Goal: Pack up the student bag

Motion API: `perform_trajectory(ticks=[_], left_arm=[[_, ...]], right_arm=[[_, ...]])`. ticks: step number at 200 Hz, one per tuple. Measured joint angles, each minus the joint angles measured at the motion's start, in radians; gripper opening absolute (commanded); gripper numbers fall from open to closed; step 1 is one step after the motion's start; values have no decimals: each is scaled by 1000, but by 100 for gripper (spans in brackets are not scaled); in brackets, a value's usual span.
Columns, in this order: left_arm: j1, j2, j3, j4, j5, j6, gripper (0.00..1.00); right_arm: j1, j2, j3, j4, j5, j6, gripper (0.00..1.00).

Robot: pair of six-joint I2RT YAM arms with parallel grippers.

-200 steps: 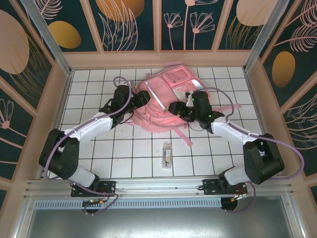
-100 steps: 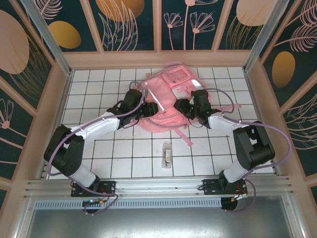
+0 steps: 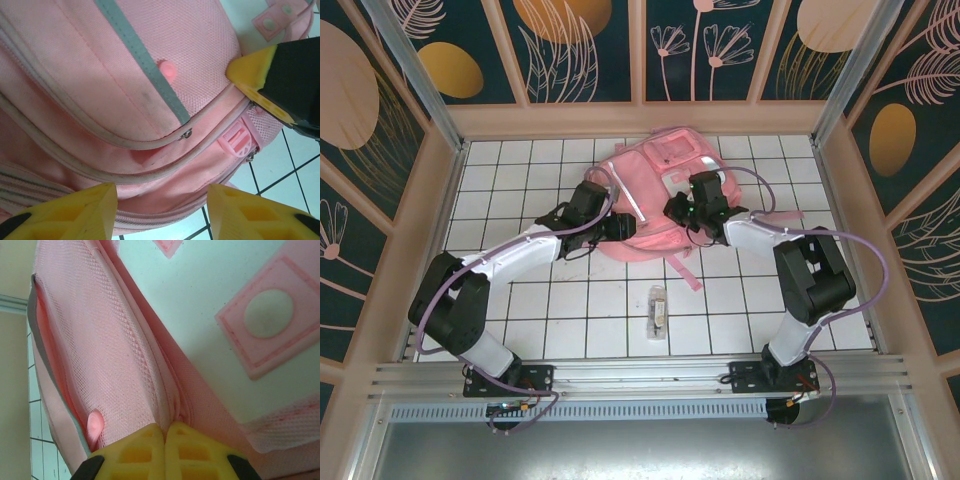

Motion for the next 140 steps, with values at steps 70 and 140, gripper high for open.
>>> perform_trajectory(ticks=[70,140], left_arm=[[-17,6,30,-58,-2,86,50],[-18,108,63,0,-14,55,54]], right_arm=[[0,-20,98,-95,-20,-9,0],[-6,-20,98,-89,-60,8,0]])
